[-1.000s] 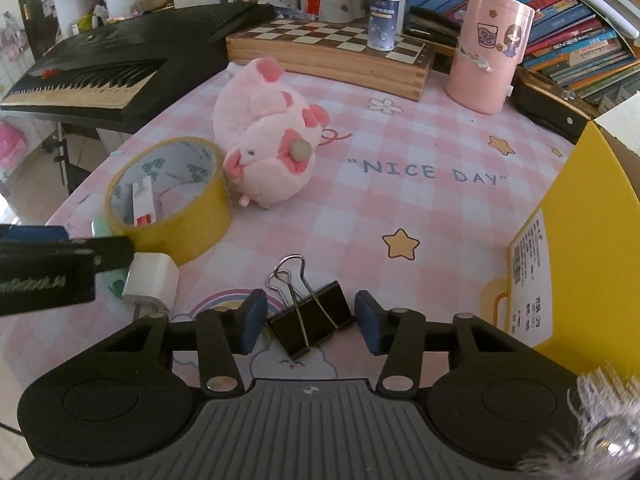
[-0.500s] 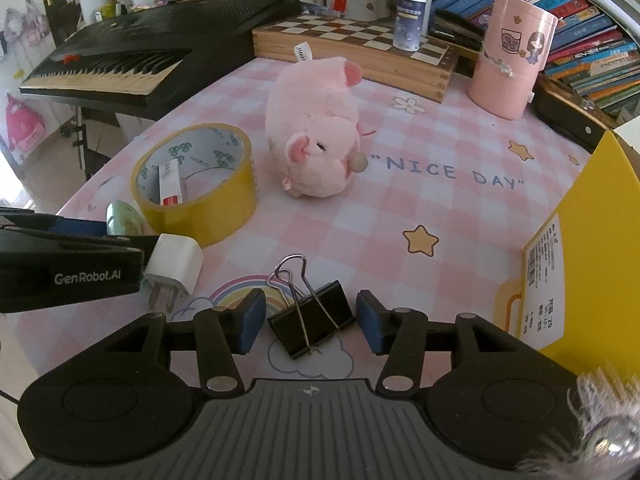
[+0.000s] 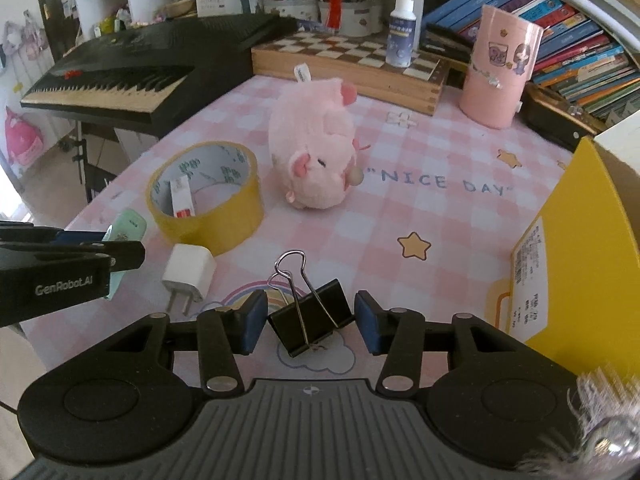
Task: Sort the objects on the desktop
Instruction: 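Close the right gripper on the binder clip while the left gripper grasps the mint stapler, then carry the binder clip and mint stapler with both grippers toward the yellow box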
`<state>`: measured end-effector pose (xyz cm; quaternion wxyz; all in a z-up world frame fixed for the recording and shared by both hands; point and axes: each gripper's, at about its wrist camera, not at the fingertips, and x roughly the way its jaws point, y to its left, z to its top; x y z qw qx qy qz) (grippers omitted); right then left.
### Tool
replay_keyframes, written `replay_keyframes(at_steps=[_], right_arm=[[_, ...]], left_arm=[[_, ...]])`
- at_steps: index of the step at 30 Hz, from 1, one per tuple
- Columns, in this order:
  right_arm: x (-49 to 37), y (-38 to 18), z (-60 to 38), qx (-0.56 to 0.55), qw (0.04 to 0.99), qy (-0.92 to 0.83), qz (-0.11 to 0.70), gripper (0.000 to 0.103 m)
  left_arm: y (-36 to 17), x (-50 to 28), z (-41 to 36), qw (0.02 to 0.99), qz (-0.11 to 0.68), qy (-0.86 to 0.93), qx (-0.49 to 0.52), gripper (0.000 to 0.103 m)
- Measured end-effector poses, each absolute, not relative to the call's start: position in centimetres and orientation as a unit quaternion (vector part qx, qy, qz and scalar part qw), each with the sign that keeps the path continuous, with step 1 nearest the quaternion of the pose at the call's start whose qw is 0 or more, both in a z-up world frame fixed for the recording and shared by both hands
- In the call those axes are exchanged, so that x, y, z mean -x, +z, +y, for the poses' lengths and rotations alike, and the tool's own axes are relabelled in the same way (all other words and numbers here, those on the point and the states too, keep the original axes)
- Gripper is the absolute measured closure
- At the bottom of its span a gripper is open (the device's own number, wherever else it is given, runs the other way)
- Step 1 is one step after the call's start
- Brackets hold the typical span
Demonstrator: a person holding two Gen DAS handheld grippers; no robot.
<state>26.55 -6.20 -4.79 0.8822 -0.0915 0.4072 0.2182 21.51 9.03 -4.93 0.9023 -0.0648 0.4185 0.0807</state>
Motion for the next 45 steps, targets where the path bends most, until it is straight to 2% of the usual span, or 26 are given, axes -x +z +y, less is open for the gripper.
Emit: replay_keyframes(at_steps=[18,45], right_arm=[[-20.8,-0.5,-6.7,0.06,0.91,0.189,0.363,0.058],[-6.9,1.6,-7.2,0.012,0.922,0.151,0.356,0.058]], left_arm=[[-0.3,-15.3,10.2,0.929,0.357,0.042,0.088,0.079],[2.0,-3.2,10.0,0.943,0.324,-0.031,0.063,0.079]])
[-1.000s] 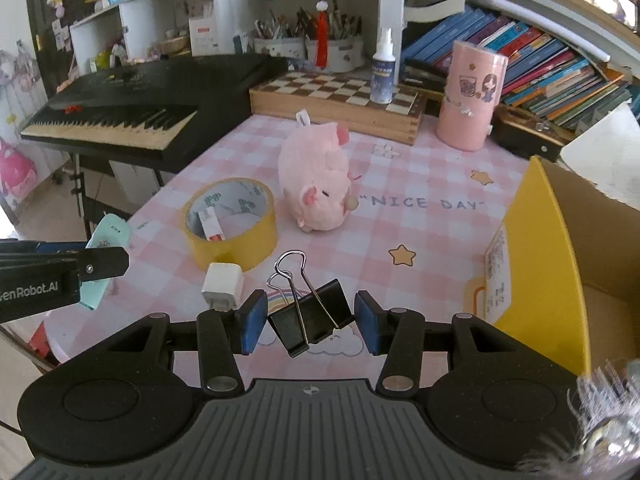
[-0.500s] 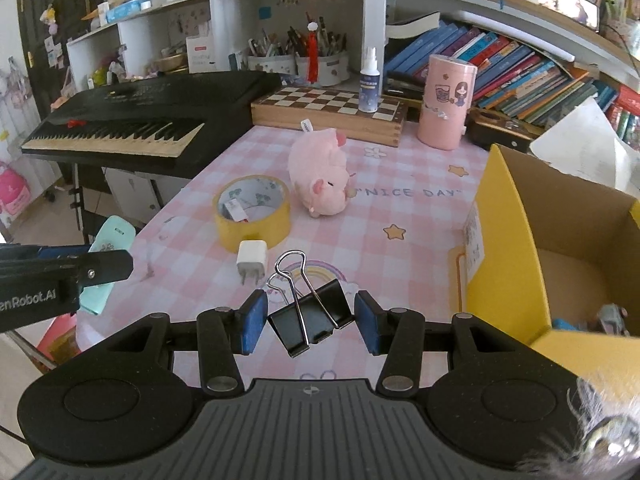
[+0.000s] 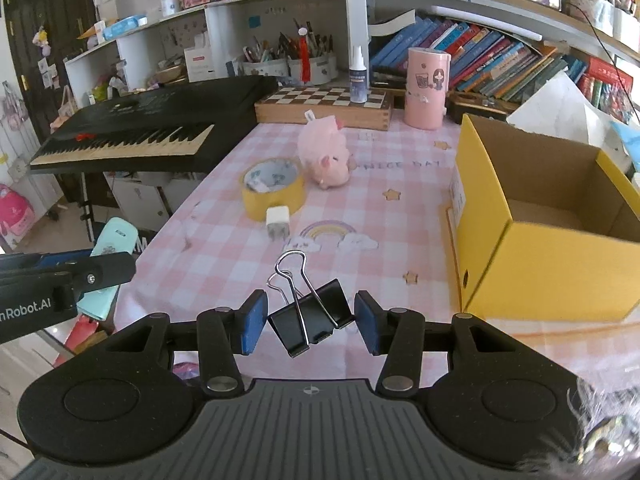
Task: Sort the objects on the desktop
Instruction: 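Carry the binder clip and mint stapler with both grippers toward the yellow box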
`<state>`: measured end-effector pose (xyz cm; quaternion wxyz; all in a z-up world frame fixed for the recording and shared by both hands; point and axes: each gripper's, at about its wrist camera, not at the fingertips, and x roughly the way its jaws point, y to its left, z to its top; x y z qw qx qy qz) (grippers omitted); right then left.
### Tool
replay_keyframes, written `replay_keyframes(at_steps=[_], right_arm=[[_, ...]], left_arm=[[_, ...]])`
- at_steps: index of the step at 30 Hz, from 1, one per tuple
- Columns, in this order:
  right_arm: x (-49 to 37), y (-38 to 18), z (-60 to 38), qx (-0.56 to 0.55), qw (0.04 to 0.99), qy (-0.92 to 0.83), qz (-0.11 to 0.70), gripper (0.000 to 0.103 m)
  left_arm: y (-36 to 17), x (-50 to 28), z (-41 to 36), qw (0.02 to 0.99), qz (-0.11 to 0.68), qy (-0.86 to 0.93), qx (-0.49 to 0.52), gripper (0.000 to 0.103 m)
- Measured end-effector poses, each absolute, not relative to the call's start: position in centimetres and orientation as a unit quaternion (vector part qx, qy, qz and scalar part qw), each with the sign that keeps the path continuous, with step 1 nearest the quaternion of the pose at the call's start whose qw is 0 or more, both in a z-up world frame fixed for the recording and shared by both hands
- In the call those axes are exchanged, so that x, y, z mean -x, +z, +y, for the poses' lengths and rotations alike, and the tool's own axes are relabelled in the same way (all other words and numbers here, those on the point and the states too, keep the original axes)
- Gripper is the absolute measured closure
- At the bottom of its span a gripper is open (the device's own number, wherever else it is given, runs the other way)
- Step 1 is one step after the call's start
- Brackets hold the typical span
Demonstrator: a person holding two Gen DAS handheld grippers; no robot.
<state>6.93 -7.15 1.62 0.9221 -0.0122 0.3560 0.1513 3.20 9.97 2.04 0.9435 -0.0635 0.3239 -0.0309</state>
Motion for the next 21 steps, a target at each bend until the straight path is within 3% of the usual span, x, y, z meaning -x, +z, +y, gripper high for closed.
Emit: replay_keyframes(at_steps=[21], right_arm=[[2.3,0.6,-14.5,-0.063,0.929,0.007,0.366,0.058]], left_arm=[[1.6,0.5,2.3,0.923,0.335,-0.19,-0.005,0.079]])
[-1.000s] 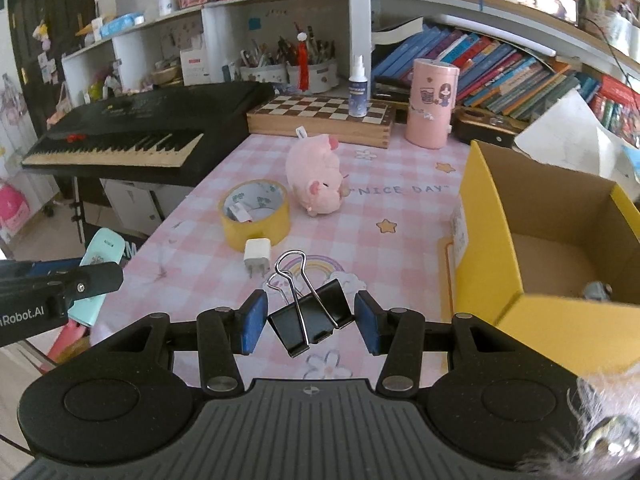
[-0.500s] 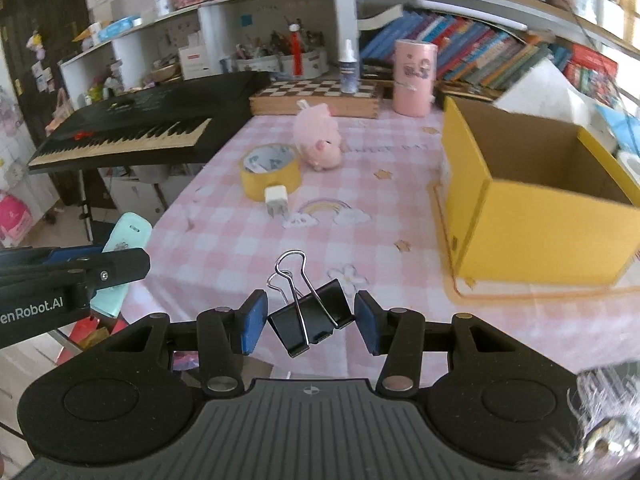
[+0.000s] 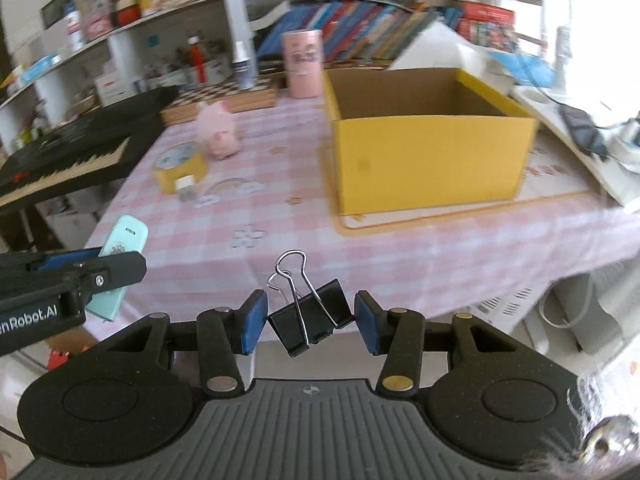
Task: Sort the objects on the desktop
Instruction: 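Carry the binder clip and mint stapler with both grippers toward the yellow box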
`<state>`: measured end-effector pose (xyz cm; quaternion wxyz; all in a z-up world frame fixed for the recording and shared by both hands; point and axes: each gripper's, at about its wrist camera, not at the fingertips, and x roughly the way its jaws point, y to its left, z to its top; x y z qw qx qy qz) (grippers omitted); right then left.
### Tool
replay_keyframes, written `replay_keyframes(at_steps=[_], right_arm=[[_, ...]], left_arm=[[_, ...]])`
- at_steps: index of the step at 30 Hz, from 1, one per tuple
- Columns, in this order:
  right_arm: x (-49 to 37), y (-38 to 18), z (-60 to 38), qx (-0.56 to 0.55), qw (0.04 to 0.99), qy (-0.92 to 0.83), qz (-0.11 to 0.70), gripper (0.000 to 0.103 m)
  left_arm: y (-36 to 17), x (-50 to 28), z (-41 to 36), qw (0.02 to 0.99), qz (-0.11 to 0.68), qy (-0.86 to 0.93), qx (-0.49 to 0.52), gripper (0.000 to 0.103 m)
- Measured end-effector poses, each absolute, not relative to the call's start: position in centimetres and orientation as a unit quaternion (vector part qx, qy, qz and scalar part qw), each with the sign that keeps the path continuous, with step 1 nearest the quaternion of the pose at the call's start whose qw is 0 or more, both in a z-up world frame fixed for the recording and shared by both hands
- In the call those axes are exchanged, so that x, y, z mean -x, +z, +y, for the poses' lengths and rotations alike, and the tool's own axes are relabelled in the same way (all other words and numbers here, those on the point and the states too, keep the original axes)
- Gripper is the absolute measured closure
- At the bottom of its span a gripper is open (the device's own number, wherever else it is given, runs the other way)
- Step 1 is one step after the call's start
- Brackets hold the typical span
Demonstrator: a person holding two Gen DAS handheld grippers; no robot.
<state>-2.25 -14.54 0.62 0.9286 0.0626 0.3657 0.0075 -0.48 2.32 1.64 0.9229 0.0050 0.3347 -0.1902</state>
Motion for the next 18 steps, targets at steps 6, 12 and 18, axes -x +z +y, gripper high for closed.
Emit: replay_keyframes(at_steps=[6,12,18], right_arm=[[3.3,0.4,-16.9,-0.083,0.926,-0.029,0.367,0.058],[3.4,0.3,-18.3,-0.09,0.924,-0.038,0.37,0.058],[2.8,0.3,-20.1,-0.094,0.923,-0.049,0.37,0.058]], left_arm=[[1.5,0.7,0.2,0.915,0.333,-0.226,-0.018,0.079],[1.5,0.3,-1.3,0.911,0.334,-0.242,-0.022,0.079],[1.5,-0.7,-3.2,0.906,0.336,-0.255,-0.028,0.079]])
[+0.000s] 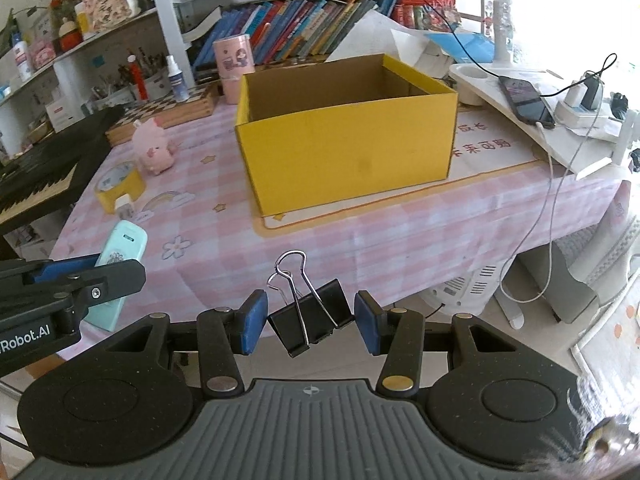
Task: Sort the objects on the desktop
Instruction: 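Carry the binder clip and mint stapler with both grippers toward the yellow box, then open the left gripper to drop the mint stapler while the right gripper releases the binder clip into the box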
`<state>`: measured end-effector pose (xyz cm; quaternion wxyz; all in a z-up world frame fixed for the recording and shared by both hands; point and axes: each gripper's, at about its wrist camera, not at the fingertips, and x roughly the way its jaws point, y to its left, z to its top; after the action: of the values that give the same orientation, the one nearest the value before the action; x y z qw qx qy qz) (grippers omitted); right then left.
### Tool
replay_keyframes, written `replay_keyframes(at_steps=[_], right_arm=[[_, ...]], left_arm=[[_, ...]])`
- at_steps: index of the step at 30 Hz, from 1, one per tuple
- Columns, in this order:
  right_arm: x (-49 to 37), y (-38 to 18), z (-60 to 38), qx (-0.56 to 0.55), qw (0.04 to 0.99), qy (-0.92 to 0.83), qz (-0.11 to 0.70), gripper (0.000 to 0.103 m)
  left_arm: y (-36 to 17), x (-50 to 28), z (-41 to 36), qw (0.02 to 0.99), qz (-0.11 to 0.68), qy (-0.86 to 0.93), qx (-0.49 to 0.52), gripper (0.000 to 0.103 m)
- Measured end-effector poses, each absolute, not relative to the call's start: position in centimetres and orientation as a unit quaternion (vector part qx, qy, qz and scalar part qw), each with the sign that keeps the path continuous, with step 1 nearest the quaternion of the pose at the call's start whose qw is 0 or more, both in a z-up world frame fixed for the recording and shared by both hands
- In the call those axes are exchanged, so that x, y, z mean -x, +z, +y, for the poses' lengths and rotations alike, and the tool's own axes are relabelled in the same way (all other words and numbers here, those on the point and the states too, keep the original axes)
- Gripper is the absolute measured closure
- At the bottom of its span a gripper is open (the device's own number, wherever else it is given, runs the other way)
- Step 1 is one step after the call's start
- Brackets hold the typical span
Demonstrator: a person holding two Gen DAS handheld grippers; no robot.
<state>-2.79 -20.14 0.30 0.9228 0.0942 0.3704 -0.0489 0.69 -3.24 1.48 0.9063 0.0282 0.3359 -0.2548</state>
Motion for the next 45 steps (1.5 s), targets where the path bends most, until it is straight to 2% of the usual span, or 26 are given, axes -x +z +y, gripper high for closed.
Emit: replay_keyframes(at_steps=[36,45], right_arm=[[-4.2,0.6,-31.2,-0.11,0.919,-0.058,0.375,0.058],[-6.7,3.4,-33.8,-0.101,0.938,-0.044,0.329,0.058]], left_arm=[[2.1,-7.7,-15.1,0.902,0.314,-0.29,-0.058,0.079],[3.3,-9.5,-17.2,0.913,0.292,-0.278,-0.061,0.079]])
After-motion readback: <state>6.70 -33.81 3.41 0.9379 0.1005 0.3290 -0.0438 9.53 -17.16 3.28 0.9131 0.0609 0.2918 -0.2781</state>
